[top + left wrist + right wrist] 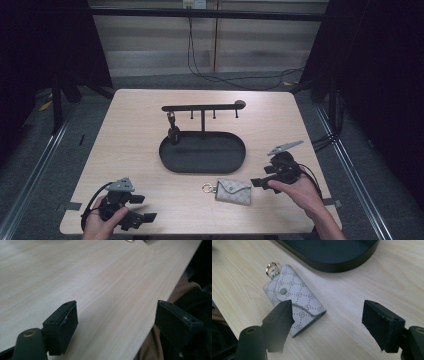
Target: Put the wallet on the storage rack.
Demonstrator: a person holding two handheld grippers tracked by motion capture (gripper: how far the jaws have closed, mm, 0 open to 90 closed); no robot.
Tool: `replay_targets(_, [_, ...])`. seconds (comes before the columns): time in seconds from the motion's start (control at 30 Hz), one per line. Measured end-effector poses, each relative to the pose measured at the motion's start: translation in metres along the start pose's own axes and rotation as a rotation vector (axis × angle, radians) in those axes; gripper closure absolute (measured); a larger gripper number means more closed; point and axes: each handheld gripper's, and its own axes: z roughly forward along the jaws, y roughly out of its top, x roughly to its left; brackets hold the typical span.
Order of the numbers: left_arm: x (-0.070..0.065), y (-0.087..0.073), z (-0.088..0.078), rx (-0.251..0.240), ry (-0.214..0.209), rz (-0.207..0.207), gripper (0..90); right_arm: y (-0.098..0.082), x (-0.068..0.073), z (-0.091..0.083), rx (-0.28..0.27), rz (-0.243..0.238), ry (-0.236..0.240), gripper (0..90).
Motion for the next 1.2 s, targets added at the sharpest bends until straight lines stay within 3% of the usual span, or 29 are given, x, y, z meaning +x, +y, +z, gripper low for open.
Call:
replay_targets(0.2, [-0.004, -0.003, -0.002, -0.009, 0.033, 0.047, 18.8, 0.017, -0.005, 0.009, 0.069, 0.004, 0.016, 26.1])
replay_targets(0.4, [0.006, -0.006, -0.004, -0.025, 0.022, 0.0, 18.9, 0.034, 0.004, 0.015, 0.131, -0.069, 0.051, 26.2])
replay_targets(0.73, [0.007, -0.007, -0.002, -0.011, 0.009, -0.006, 19.1, 0.047, 0.02, 0.031, 0.287, -0.18, 0.083, 23.4])
replay_targets(0.93, [0.008, -0.007, -0.002, -0.015, 0.014, -0.002, 19.1, 0.052, 0.03, 0.044, 0.344, -0.244, 0.119, 25.2])
replay_targets(1.2, [0.006, -0.007, -0.003, -0.013, 0.016, 0.004, 19.1, 0.059, 0.038, 0.057, 0.406, -0.309, 0.104, 23.5])
